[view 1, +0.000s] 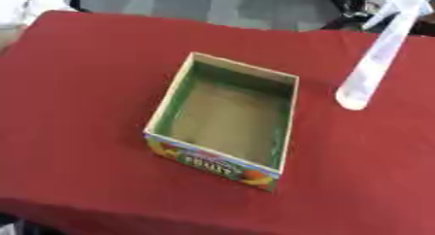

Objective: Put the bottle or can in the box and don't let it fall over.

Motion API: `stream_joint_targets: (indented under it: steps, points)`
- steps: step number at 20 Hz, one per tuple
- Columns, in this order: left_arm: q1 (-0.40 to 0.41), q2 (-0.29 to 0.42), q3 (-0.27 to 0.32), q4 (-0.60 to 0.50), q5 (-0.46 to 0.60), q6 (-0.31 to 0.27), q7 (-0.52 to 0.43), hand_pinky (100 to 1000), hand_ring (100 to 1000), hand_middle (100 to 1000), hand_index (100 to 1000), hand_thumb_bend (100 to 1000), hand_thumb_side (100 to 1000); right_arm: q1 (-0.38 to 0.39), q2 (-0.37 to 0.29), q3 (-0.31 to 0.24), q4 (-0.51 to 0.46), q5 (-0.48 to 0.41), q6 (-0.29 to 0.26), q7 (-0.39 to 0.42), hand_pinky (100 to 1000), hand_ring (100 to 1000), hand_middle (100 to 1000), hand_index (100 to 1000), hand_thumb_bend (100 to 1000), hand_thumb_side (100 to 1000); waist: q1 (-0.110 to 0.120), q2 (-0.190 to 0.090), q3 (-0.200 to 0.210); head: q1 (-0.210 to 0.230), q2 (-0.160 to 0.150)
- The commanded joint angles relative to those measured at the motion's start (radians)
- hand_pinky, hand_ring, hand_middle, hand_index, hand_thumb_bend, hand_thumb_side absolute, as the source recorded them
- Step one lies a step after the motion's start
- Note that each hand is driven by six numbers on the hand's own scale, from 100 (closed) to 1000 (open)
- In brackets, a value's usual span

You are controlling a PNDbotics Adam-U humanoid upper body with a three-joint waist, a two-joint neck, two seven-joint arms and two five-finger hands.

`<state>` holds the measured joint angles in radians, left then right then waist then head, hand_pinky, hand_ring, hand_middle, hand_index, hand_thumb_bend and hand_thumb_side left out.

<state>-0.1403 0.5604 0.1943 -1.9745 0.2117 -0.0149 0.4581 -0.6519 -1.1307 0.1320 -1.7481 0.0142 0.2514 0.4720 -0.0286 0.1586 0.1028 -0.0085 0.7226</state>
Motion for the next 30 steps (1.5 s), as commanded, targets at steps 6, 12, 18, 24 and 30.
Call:
stream_joint_targets:
  steps: [6, 12, 18, 24, 30]
  points:
    - [-0.007, 0.011, 0.009, -0.025, -0.007, 0.007, 0.009, 679, 756, 786, 813, 196, 627, -0.024, -0.021, -0.014, -0.014, -0.005, -0.004, -0.004, 830, 777, 781, 816, 557, 118, 0.002, 0.001, -0.009, -0.035, -0.026]
    - [-0.007, 0.009, 0.007, -0.025, -0.011, 0.008, 0.005, 679, 762, 783, 812, 191, 629, -0.045, -0.016, -0.006, -0.013, -0.008, -0.007, 0.007, 833, 777, 777, 814, 561, 114, 0.001, 0.001, -0.011, -0.039, -0.034]
    - [-0.010, 0.013, 0.001, -0.021, -0.007, 0.010, -0.003, 678, 762, 784, 810, 190, 626, -0.119, 0.014, 0.034, 0.062, 0.024, -0.018, 0.092, 848, 816, 804, 837, 538, 124, 0.000, -0.008, -0.009, -0.051, -0.053]
    - [-0.010, 0.018, -0.002, -0.019, -0.005, 0.009, -0.008, 678, 763, 784, 810, 192, 620, -0.238, 0.084, 0.090, 0.203, 0.084, -0.061, 0.228, 860, 838, 822, 854, 556, 135, 0.000, -0.020, -0.005, -0.061, -0.066]
    - [-0.009, 0.019, -0.004, -0.018, -0.003, 0.009, -0.010, 677, 764, 784, 810, 190, 622, -0.327, 0.145, 0.103, 0.320, 0.132, -0.121, 0.280, 861, 832, 815, 850, 456, 204, -0.001, -0.024, -0.002, -0.073, -0.072]
